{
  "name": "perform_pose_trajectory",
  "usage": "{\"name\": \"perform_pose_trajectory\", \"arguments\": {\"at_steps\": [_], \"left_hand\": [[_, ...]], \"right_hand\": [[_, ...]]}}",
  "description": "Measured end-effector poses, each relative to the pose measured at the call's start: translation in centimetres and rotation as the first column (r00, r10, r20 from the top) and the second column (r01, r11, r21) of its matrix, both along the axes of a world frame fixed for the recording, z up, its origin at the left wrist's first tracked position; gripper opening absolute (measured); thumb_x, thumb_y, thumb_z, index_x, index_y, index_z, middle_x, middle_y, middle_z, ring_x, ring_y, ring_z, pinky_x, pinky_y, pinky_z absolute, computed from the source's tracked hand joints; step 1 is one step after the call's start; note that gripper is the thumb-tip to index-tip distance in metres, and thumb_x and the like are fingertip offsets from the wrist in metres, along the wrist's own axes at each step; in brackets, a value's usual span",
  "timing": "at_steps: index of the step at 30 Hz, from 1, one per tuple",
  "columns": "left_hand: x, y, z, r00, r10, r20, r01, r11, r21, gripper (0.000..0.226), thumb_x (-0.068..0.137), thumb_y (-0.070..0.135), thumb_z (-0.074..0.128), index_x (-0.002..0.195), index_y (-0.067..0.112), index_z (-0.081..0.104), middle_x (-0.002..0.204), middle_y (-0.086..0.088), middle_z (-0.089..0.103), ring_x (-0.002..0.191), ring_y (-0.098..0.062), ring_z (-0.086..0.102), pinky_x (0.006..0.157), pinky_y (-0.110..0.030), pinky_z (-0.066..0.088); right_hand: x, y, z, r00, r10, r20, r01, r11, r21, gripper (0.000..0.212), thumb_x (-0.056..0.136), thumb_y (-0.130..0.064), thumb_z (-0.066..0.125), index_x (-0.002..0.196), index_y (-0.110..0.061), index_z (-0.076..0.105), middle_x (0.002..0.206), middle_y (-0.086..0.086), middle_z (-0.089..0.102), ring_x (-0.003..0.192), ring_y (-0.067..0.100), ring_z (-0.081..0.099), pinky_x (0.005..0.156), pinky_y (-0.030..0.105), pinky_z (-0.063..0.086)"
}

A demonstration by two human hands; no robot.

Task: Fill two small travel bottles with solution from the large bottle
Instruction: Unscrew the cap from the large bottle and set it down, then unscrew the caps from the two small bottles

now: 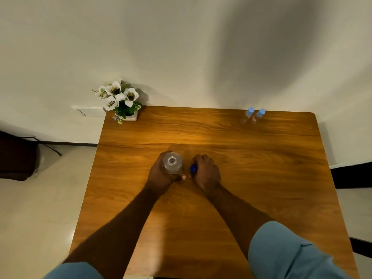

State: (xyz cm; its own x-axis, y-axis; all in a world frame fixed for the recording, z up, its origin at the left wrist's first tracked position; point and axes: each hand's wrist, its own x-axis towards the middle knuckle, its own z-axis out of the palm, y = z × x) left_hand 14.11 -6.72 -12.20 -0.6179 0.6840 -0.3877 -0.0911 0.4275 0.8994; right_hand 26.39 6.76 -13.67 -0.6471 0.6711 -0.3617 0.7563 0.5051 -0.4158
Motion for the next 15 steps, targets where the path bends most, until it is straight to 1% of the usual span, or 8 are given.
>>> {"name": "perform_pose_trajectory", "arguments": {"at_steps": [2,4,5,6,8,11,13,15], "left_hand": [[0.2,0.0,0.2,1.000,0.004,-0.004,-0.004,1.000,-0.001,0.108,0.056,0.000,0.097,0.146,0.017,0.042,0.130,-0.002,0.063,0.115,-0.019,0.065,0.089,-0.023,0.059],[0.8,-0.4,0.4,1.000,0.025,-0.019,-0.025,1.000,-0.015,0.119,0.056,-0.002,0.096,0.153,0.020,0.031,0.136,0.005,0.054,0.118,-0.010,0.058,0.085,-0.013,0.055],[1.1,-0.8,0.5,0.998,0.049,-0.026,-0.050,0.999,-0.020,0.124,0.055,0.000,0.097,0.155,0.020,0.028,0.140,0.005,0.051,0.122,-0.010,0.055,0.088,-0.013,0.053],[1.6,-1.3,0.4,0.996,0.087,-0.037,-0.088,0.996,-0.029,0.126,0.054,0.003,0.098,0.156,0.020,0.027,0.146,0.004,0.048,0.128,-0.012,0.051,0.095,-0.018,0.050],[3.0,-2.8,0.5,0.973,0.193,-0.125,-0.203,0.976,-0.073,0.118,0.055,0.009,0.099,0.154,0.016,0.034,0.145,0.001,0.047,0.129,-0.015,0.048,0.100,-0.033,0.049],[6.3,-4.5,0.4,0.884,0.308,-0.353,-0.372,0.919,-0.132,0.086,0.056,0.022,0.100,0.129,0.016,0.053,0.113,-0.005,0.057,0.100,-0.026,0.059,0.084,-0.043,0.054],[8.7,-4.6,0.4,0.875,0.293,-0.384,-0.368,0.920,-0.136,0.073,0.055,0.026,0.100,0.112,0.023,0.055,0.095,-0.002,0.057,0.085,-0.028,0.059,0.073,-0.039,0.051],[11.1,-4.0,0.5,0.903,0.229,-0.362,-0.295,0.946,-0.136,0.068,0.054,0.025,0.101,0.105,0.026,0.055,0.089,0.002,0.057,0.080,-0.020,0.058,0.069,-0.031,0.046]], "right_hand": [[0.2,0.1,0.2,1.000,0.016,0.016,-0.016,1.000,-0.010,0.061,0.075,-0.027,0.081,0.128,-0.023,0.050,0.130,0.006,0.056,0.120,0.027,0.053,0.095,0.042,0.049],[0.8,0.5,0.7,0.999,0.023,0.024,-0.022,1.000,-0.012,0.071,0.072,-0.032,0.085,0.132,-0.024,0.047,0.132,0.006,0.055,0.121,0.027,0.053,0.097,0.043,0.049],[1.2,0.9,0.9,1.000,0.009,0.024,-0.009,1.000,-0.015,0.074,0.072,-0.034,0.085,0.134,-0.024,0.046,0.134,0.005,0.054,0.123,0.027,0.053,0.098,0.042,0.049],[1.7,1.6,1.1,1.000,-0.020,0.011,0.020,1.000,-0.018,0.074,0.074,-0.036,0.084,0.136,-0.025,0.046,0.136,0.005,0.053,0.124,0.027,0.052,0.099,0.042,0.048],[2.6,3.5,1.8,0.987,-0.138,-0.077,0.136,0.990,-0.030,0.067,0.079,-0.042,0.079,0.137,-0.026,0.048,0.138,0.003,0.054,0.123,0.026,0.054,0.097,0.042,0.050],[4.1,8.1,3.9,0.902,-0.346,-0.258,0.358,0.934,0.003,0.054,0.086,-0.042,0.074,0.132,-0.024,0.053,0.128,0.004,0.061,0.113,0.023,0.062,0.086,0.042,0.056],[4.9,11.6,5.4,0.857,-0.403,-0.321,0.447,0.891,0.075,0.052,0.088,-0.039,0.073,0.132,-0.020,0.054,0.125,0.006,0.063,0.108,0.024,0.064,0.082,0.041,0.057],[5.6,14.6,6.6,0.840,-0.415,-0.350,0.486,0.862,0.145,0.056,0.088,-0.041,0.072,0.134,-0.017,0.053,0.126,0.009,0.062,0.109,0.028,0.063,0.083,0.043,0.057]]}}
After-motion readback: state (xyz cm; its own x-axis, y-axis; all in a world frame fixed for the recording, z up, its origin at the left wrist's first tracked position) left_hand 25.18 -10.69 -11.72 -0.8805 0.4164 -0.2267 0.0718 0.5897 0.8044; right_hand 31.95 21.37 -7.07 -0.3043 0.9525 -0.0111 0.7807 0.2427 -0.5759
